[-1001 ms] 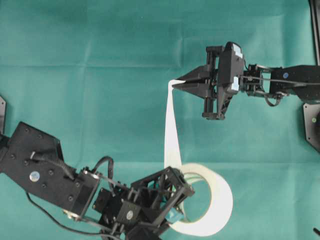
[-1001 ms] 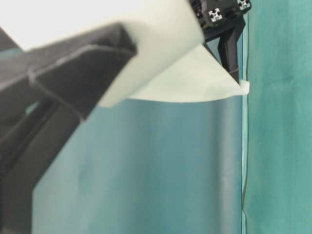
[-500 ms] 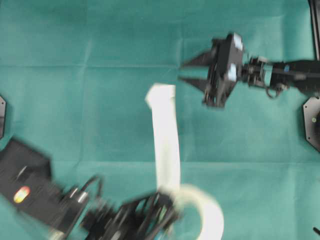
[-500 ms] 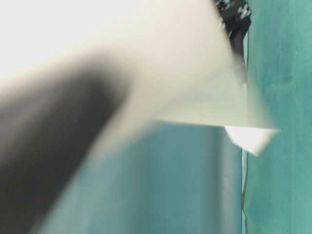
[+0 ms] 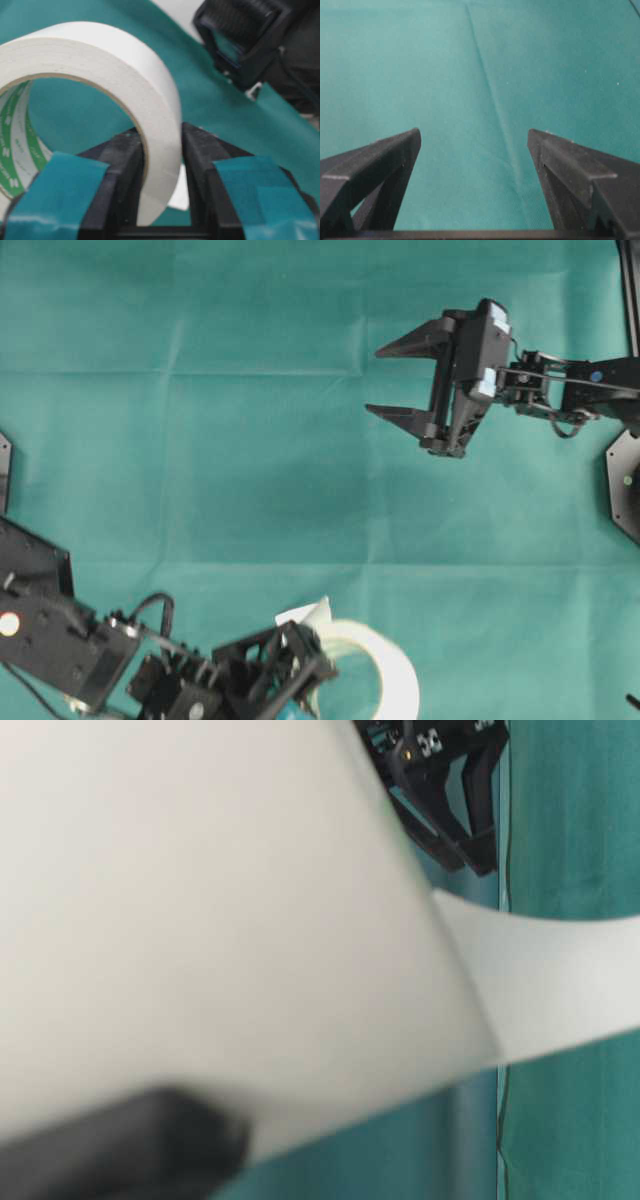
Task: Peel off the duct tape with your right arm.
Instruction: 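Open the right gripper to release the peeled tape strip, then bring the left gripper holding the roll back toward the center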
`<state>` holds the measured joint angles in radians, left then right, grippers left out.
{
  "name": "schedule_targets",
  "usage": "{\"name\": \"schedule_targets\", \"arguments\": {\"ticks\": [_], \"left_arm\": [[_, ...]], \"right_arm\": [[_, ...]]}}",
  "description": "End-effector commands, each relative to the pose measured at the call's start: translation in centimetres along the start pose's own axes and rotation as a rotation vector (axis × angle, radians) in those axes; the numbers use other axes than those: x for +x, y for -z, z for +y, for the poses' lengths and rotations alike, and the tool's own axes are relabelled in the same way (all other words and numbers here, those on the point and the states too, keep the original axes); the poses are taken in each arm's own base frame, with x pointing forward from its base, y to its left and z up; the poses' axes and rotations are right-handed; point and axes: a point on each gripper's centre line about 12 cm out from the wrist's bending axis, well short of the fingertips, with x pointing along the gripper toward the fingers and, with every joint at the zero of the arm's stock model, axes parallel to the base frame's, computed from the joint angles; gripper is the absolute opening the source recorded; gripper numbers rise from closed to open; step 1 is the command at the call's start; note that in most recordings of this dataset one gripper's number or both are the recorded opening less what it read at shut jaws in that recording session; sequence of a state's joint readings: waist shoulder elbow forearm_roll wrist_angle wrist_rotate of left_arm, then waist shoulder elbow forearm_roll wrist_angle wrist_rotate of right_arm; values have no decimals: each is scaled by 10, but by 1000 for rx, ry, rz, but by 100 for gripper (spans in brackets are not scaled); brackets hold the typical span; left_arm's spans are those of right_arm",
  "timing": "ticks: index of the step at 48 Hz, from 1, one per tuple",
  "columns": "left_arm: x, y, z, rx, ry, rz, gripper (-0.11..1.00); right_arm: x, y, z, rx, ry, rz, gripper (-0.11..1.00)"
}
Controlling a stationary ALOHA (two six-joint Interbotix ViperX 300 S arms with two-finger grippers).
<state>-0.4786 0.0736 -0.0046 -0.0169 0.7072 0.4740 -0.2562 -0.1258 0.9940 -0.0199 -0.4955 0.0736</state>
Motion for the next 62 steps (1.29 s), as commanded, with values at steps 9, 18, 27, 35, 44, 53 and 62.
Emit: {"name": "schedule_targets", "arguments": {"ticks": [9,18,27,35,44,53,62], "left_arm": [[-42,9,32,-51,-101,-74,20],[-63,36,54,-135,-184,-102,20],[-93,75,78,-256,-312,-162,20],[-122,101,88,-346,-428,-264,20],[-145,118,88,-399,-507,-342,20],[-162,128,92,-442,-555,-374,20],[-170,136,100,-465,-591,-369,20]], "right_arm": [[-14,-10,8,-4,-25,-48,63],[-22,-7,13,-8,-39,-48,63],[-25,-6,16,-12,-49,-48,63],[-25,-5,18,-14,-55,-44,63],[-25,-4,19,-16,-58,-44,63],[-26,-2,19,-16,-59,-39,63],[-27,1,19,-15,-60,-33,63]]}}
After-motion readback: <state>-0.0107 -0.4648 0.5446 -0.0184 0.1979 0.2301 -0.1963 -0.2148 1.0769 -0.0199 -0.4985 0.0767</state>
